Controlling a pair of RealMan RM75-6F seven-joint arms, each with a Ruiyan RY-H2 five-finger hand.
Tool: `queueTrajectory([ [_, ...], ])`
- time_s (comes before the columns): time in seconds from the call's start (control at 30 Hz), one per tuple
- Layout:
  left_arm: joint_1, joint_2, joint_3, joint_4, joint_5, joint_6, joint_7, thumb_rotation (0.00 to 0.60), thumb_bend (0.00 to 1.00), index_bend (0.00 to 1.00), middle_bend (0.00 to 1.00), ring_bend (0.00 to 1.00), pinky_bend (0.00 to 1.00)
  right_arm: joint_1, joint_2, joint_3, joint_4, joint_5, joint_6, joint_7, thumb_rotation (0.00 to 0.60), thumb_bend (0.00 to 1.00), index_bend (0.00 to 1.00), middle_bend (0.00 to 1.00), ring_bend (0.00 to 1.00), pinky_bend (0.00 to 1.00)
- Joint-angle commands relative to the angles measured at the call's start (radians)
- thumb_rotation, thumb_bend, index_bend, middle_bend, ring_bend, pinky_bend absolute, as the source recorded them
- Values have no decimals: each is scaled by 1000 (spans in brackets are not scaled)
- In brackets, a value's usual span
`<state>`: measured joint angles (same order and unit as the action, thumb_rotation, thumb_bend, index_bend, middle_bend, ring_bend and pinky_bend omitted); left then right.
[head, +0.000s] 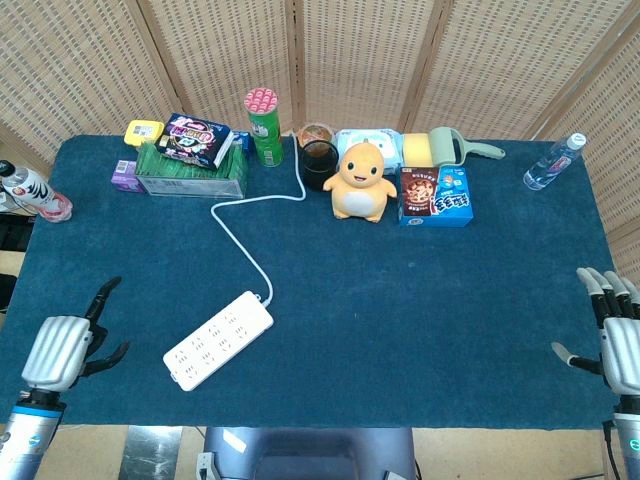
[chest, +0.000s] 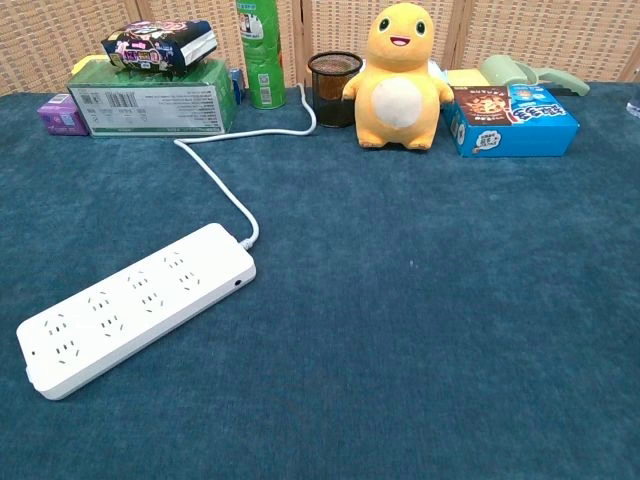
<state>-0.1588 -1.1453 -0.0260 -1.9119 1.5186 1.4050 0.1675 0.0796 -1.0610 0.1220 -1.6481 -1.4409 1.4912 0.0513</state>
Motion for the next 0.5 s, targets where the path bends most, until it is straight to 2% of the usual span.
queueTrajectory([
  [0.03, -41, -63, -15, -37, -38, -56, 95, 600, 623, 31, 1000, 1000, 1000, 1, -1, 1, 2, 4, -3, 2, 600, 0, 61, 92, 66, 0],
  [0.17, -61, -112, -19, -40, -74, -88, 155, 600, 662, 150, 1000, 1000, 1000, 1, 0, 3, 6, 10, -7, 9, 600, 0, 61, 92, 66, 0],
  [0.3, -85, -172, -23, -24, -117, -123, 211, 600, 662, 183, 1000, 1000, 1000, 3, 1, 4, 9, 16, -13, 15, 600, 0, 61, 92, 66, 0],
  [0.5, -113, -252, -14, 2, -178, -172, 295, 600, 662, 289, 1000, 1000, 1000, 7, 0, 5, 15, 23, -25, 19, 600, 0, 61, 92, 66, 0],
])
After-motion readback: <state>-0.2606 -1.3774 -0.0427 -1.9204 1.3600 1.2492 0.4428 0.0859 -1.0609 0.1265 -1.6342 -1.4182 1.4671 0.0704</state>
